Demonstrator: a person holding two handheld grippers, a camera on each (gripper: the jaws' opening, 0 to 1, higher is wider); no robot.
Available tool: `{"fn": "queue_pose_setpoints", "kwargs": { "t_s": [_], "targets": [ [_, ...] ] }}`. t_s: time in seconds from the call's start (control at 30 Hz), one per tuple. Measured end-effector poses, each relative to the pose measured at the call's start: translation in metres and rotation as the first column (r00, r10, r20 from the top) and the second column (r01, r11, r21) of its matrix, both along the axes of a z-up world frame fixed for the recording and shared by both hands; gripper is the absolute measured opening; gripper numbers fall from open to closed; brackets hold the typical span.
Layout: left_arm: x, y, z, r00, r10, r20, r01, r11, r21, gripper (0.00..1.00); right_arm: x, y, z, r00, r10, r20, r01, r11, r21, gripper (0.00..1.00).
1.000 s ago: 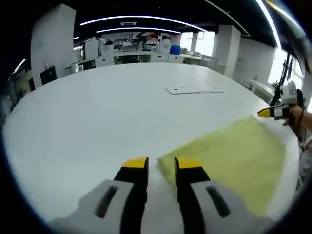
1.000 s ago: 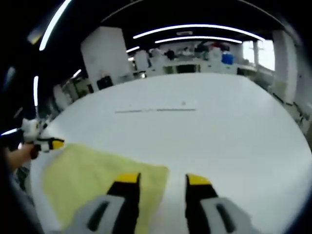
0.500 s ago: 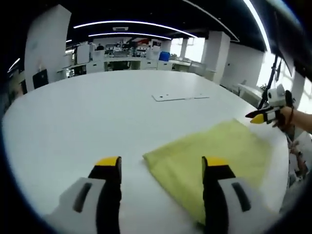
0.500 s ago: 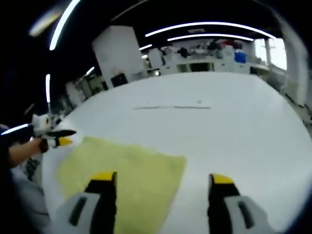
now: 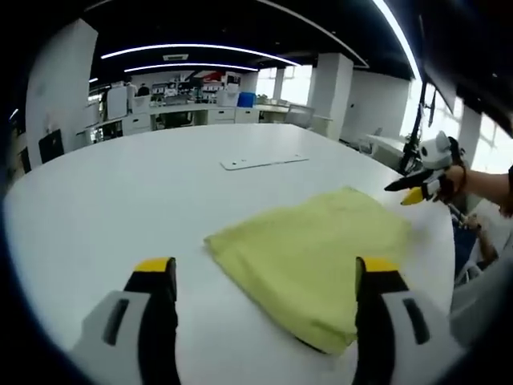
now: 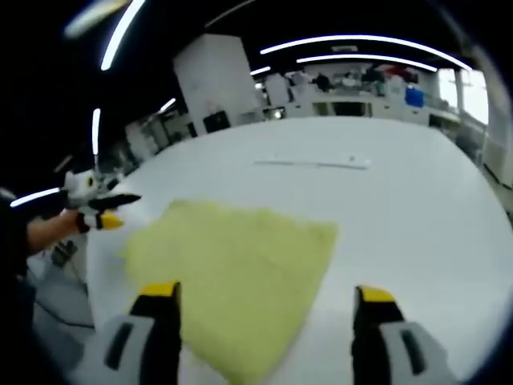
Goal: Fold the garment on the visible template until the final outline fits inside the template.
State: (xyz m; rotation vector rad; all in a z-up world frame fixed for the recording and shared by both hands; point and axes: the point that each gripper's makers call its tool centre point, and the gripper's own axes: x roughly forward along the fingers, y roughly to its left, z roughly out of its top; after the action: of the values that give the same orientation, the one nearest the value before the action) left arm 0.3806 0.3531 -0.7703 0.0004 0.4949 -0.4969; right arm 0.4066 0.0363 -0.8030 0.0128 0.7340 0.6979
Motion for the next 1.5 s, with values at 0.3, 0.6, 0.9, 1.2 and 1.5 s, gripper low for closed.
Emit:
{"fn": "queue_pose_setpoints", "kwargs": {
  "t_s": [0.3,0.6,0.9,1.2,1.5],
  "targets": [
    [-0.036,-0.020,0.000,0.996,-0.090,0.014,0.090,0.995,0.036,0.98,-0.040,0.001,0.000,1.000,0.030,-0.003,-0.030,1.000,-0.008,0.85],
    [-0.070,-0.030,-0.006,0.993,-0.117,0.006,0.117,0.992,0.048,0.81,-0.065,0.003,0.000,0.998,0.056,0.023,-0.056,0.998,-0.018,0.79],
    [-0.089,-0.033,-0.022,0.994,-0.113,-0.008,0.113,0.990,0.086,0.51,-0.076,0.001,-0.004,0.997,0.048,0.061,-0.047,0.999,-0.021,0.62],
    [-0.089,-0.021,-0.030,0.999,0.007,-0.047,-0.007,1.000,0.008,0.28,-0.083,-0.010,-0.015,0.997,0.015,0.070,-0.012,0.999,-0.042,0.40],
    [-0.099,-0.028,-0.038,0.997,0.012,-0.075,-0.012,1.000,-0.005,0.15,-0.085,-0.016,-0.028,0.997,-0.061,0.046,0.062,0.998,-0.015,0.20]
  ]
}}
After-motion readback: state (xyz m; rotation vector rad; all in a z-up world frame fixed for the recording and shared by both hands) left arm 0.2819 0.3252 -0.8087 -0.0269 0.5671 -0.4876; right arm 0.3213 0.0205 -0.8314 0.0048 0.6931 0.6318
